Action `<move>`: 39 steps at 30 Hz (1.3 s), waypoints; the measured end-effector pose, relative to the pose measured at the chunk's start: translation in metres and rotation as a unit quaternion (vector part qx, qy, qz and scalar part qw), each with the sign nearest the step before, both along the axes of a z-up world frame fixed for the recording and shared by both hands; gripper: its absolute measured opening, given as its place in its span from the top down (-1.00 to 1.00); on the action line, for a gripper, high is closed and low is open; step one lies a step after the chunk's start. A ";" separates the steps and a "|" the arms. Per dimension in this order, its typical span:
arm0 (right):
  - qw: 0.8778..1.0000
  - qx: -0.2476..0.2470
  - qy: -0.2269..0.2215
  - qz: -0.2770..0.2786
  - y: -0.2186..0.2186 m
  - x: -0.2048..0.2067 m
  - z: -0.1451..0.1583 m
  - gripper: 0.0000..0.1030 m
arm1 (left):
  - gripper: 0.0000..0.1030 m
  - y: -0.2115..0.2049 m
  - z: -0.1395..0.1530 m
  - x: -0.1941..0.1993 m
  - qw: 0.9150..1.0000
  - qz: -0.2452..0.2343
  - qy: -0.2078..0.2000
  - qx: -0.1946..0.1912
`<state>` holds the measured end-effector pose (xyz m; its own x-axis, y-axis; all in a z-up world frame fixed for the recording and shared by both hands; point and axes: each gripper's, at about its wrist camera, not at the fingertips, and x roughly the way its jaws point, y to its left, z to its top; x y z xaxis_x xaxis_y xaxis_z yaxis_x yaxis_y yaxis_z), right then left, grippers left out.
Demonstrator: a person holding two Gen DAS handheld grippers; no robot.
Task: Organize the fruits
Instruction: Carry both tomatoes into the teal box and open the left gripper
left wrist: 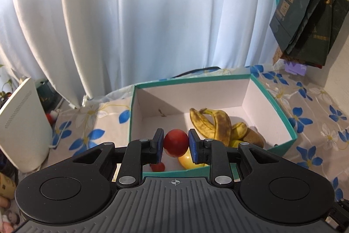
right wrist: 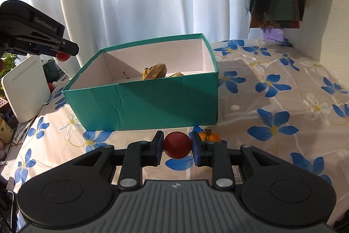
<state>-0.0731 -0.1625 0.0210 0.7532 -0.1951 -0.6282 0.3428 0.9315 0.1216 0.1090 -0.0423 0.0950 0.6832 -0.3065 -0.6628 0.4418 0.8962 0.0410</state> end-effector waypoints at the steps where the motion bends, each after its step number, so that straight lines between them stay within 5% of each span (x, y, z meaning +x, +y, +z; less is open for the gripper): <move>1: 1.000 0.000 -0.001 -0.006 -0.002 -0.004 0.001 0.50 | 0.46 -0.003 -0.005 0.005 1.000 0.000 0.003 0.001; 19: 0.995 0.000 -0.015 -0.098 -0.025 -0.047 0.004 0.50 | 0.46 -0.040 -0.079 0.049 0.998 0.017 0.029 0.052; 31: 0.995 -0.003 -0.015 -0.102 -0.026 -0.042 0.006 0.50 | 0.45 -0.033 -0.091 0.063 0.997 0.034 0.043 0.058; 39: 0.994 -0.006 -0.018 -0.105 -0.025 -0.042 0.009 0.50 | 0.26 -0.032 -0.093 0.064 0.997 0.036 0.043 0.055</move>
<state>-0.1148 -0.1876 0.0301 0.7165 -0.3580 -0.5986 0.5253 0.8416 0.1255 0.1728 -0.0742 0.0025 0.6407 -0.1807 -0.7462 0.3826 0.9178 0.1062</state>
